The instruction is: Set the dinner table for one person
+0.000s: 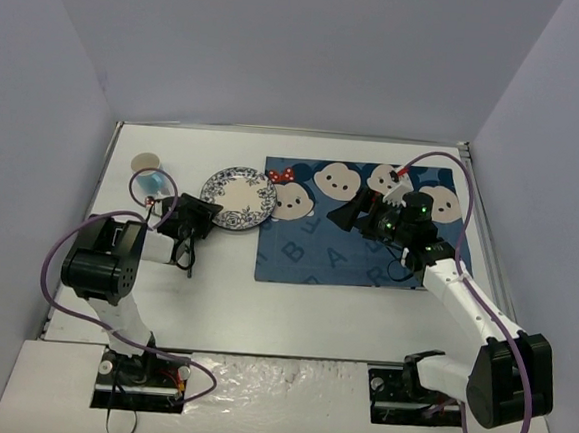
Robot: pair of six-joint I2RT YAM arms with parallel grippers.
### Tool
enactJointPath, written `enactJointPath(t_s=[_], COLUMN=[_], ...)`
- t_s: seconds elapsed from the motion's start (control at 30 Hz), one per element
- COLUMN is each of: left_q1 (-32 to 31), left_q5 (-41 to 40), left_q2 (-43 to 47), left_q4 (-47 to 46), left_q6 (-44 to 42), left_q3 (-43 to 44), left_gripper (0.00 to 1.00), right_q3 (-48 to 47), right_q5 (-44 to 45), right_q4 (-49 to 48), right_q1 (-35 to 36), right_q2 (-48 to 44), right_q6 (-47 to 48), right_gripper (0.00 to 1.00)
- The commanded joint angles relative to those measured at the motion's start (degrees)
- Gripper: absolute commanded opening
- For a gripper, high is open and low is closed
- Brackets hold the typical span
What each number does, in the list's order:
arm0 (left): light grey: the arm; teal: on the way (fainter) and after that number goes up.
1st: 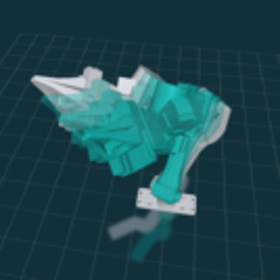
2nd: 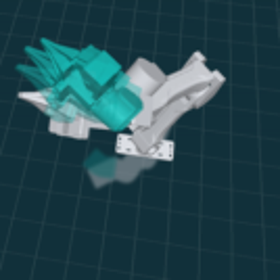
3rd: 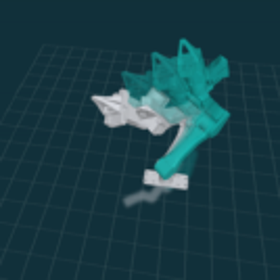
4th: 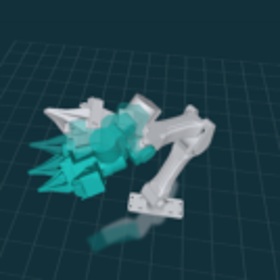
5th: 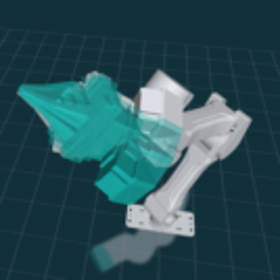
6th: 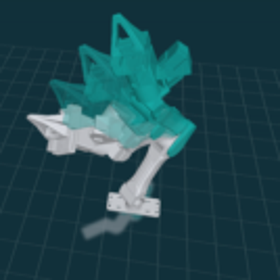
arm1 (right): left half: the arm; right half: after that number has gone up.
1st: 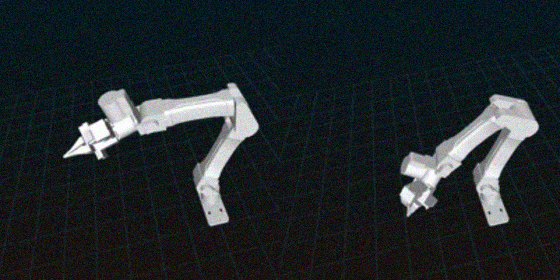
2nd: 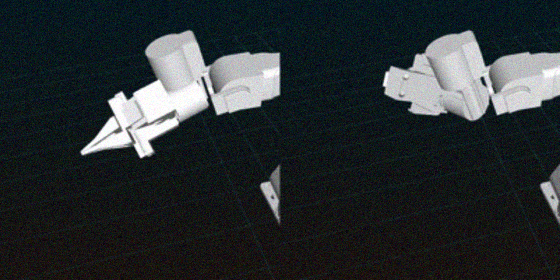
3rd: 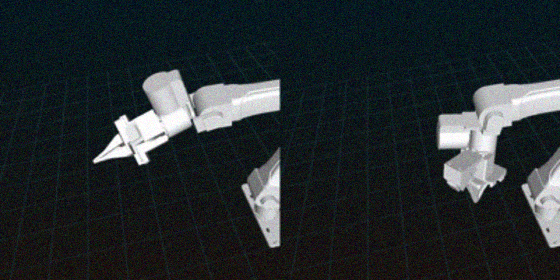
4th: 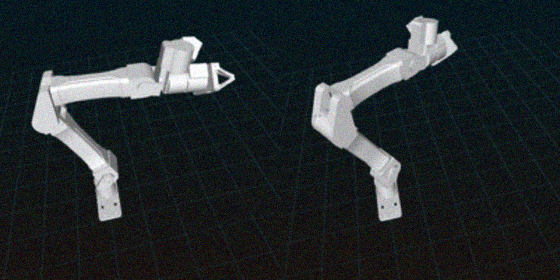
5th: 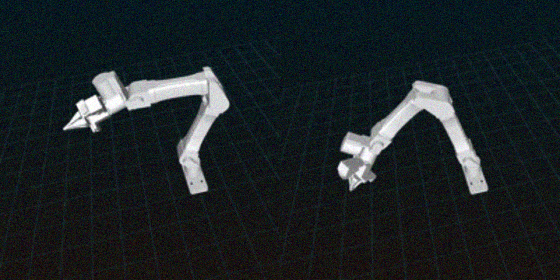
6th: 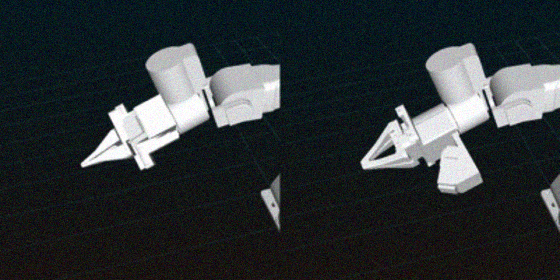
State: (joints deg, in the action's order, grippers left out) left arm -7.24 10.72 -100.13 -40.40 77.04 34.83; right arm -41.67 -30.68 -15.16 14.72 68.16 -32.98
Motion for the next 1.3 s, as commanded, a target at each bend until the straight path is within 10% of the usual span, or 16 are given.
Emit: enactJointPath(t_s=[0.0,0.13,0.7,1.27], left_q1=[-0.3,-0.2,0.7,-22.4], left_q5=[-1.0,-1.1,10.5,16.7], left_q2=[-2.1,-1.5,17.4,-6.4], left_q4=[1.1,1.0,5.2,1.7], left_q6=[-1.7,-1.6,-2.4,-4.1], left_q3=[1.6,1.5,11.6,37.3], left_gripper=[0.30,0.00,0.00,0.00], right_q3=[-0.6,-0.6,-6.7,-12.9], right_q5=[-0.3,-0.3,-0.5,1.8], right_q4=[-3.3,-3.2,1.0,9.2], right_q1=[0.4,0.4,0.4,-2.6], right_q2=[-0.2,-0.4,-4.2,-10.4], right_q6=[0.8,0.8,1.7,5.6], right_gripper=[0.97,0.97,0.97,1.00])
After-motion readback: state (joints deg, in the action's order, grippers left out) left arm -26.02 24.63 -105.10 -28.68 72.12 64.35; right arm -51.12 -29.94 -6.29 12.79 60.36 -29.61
